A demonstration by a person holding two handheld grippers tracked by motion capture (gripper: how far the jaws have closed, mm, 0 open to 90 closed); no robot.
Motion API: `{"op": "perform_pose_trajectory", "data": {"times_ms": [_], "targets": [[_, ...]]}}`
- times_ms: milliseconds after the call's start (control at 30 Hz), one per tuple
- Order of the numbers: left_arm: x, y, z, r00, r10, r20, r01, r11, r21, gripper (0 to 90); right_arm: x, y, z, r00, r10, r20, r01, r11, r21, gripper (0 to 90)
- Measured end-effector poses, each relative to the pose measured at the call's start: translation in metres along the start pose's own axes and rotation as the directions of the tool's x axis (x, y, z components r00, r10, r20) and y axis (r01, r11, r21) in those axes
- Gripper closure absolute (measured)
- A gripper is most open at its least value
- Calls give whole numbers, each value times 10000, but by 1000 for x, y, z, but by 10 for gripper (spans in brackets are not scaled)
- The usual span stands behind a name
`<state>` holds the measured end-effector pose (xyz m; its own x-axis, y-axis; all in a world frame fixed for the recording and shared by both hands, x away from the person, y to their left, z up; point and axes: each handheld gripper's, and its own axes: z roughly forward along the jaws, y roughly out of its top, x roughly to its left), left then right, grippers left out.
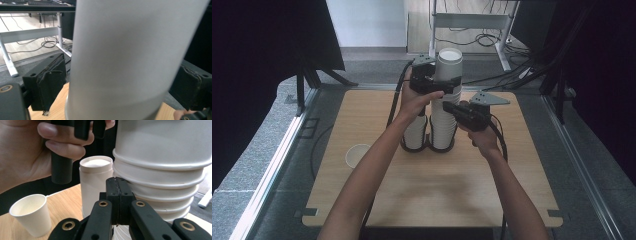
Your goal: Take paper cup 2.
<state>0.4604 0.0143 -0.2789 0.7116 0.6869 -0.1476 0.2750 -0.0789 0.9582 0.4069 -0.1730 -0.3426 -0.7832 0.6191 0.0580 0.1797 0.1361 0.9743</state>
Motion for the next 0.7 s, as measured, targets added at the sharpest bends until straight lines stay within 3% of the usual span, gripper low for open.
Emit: {"op": "perform_pose_trajectory", "data": {"times_ms": [133, 300, 700], "targets": [[-3, -2, 3, 9991, 372, -192, -374, 9992, -100, 136, 0, 0, 0, 10000, 48, -12, -48, 10000, -23, 897], [-3, -2, 2, 9991, 388, -161, -392, 9989, -265, 152, -1, 0, -1, 10000, 92, -18, -92, 10000, 0, 897], [-12, 21, -12, 9986, 496, -196, -515, 9921, -1148, 158, 1, 0, -2, 10000, -24, -52, 25, 10000, 41, 897]]}}
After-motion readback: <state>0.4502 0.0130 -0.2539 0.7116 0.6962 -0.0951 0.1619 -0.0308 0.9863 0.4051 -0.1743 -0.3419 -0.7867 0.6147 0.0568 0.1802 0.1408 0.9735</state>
